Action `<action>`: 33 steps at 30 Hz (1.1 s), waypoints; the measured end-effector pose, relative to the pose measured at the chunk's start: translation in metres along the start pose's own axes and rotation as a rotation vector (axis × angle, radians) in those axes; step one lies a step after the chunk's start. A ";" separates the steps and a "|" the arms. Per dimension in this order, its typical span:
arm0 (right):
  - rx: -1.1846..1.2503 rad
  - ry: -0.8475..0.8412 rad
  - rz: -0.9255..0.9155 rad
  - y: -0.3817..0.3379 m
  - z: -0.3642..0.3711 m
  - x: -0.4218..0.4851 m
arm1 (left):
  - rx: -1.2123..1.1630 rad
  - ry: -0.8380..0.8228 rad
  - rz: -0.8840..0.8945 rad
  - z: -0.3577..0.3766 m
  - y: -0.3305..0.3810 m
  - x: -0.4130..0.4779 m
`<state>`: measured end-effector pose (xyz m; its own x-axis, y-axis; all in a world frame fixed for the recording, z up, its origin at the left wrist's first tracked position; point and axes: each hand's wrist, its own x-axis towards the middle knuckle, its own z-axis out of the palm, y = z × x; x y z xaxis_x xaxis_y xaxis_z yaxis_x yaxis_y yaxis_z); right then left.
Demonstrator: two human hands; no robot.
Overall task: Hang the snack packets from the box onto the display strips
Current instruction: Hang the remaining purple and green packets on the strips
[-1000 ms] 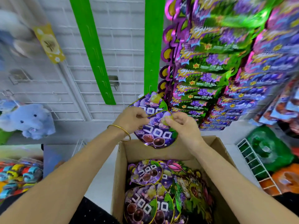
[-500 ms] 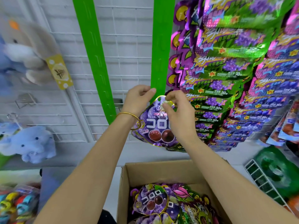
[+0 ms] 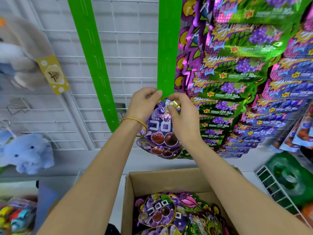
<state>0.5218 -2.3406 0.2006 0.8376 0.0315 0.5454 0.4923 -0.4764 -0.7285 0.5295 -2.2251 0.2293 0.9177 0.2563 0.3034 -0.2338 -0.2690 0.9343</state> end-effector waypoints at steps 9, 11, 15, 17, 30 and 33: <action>0.047 -0.046 0.050 0.006 0.006 -0.013 | -0.014 0.003 -0.043 -0.007 -0.006 -0.002; 0.043 -0.077 0.061 0.009 0.007 -0.015 | 0.000 -0.013 -0.051 -0.009 -0.010 -0.004; 0.010 -0.102 0.070 0.012 0.008 -0.017 | 0.053 -0.060 -0.042 -0.013 -0.014 -0.010; -0.002 -0.102 0.059 0.012 0.008 -0.017 | 0.075 -0.081 -0.023 -0.016 -0.015 -0.014; -0.217 -0.362 0.378 0.100 -0.006 -0.157 | 0.434 -0.158 -0.033 -0.047 -0.045 -0.097; -0.300 -0.682 0.601 0.139 0.009 -0.200 | 0.438 -0.255 -0.137 -0.053 -0.058 -0.107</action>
<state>0.4250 -2.4048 -0.0133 0.9346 0.1680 -0.3134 -0.0672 -0.7819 -0.6197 0.4274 -2.1876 0.1526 0.9923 0.0963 0.0778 -0.0004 -0.6259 0.7799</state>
